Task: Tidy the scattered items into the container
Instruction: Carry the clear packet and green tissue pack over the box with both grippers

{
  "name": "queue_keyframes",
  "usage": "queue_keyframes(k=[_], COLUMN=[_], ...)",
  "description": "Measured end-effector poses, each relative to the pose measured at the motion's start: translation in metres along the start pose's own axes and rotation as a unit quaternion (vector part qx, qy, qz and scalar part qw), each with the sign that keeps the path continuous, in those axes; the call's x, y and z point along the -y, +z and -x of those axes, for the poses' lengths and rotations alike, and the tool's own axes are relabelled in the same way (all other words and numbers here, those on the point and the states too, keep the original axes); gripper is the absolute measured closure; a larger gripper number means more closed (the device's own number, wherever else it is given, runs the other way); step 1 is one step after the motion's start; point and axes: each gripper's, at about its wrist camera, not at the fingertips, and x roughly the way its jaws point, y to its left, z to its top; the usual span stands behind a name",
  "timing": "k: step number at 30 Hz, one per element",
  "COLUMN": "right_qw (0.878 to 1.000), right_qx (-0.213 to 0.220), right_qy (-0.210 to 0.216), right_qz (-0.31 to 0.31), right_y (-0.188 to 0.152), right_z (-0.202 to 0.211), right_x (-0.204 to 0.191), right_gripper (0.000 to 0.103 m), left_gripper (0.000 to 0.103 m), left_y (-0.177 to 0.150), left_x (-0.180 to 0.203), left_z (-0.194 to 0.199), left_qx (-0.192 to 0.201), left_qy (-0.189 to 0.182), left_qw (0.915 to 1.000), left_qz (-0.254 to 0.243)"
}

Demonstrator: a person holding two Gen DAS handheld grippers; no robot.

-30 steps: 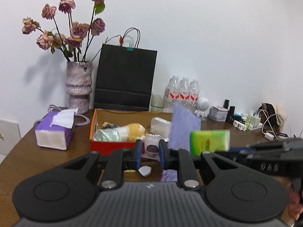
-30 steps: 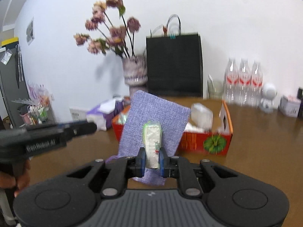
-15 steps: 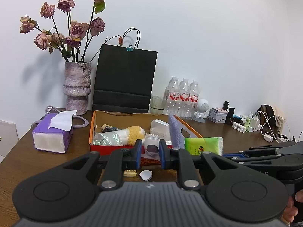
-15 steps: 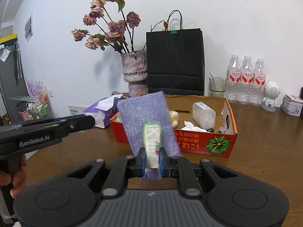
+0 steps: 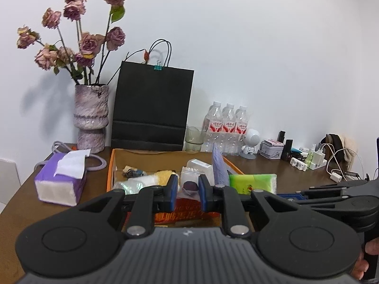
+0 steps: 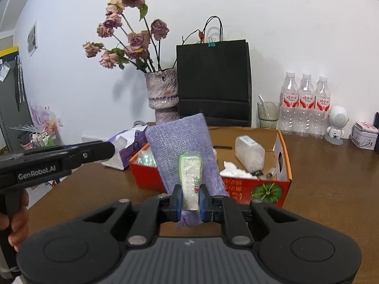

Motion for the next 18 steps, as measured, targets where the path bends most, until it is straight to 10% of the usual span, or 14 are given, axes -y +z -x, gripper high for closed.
queue_keyframes(k=[14, 16, 17, 18], right_qw=[0.999, 0.999, 0.999, 0.998], right_qx=[0.004, -0.023, -0.035, -0.047], right_qy=[-0.036, -0.035, -0.036, -0.044], right_qz=[-0.010, -0.011, -0.008, -0.006], right_y=[0.072, 0.069, 0.066, 0.063], right_z=[-0.097, -0.124, -0.135, -0.144], right_x=[0.050, 0.057, 0.060, 0.062], right_gripper=[0.089, 0.082, 0.053, 0.024], left_gripper=[0.083, 0.060, 0.018, 0.000], left_y=[0.041, 0.035, 0.032, 0.029], left_x=[-0.032, -0.038, -0.041, -0.043], left_z=[-0.128, -0.151, -0.161, -0.170], left_qx=[-0.035, -0.059, -0.072, -0.082], left_qy=[0.035, 0.048, 0.057, 0.081], left_qw=[0.9987, 0.9971, 0.9957, 0.9933], left_qz=[0.004, 0.000, -0.001, -0.001])
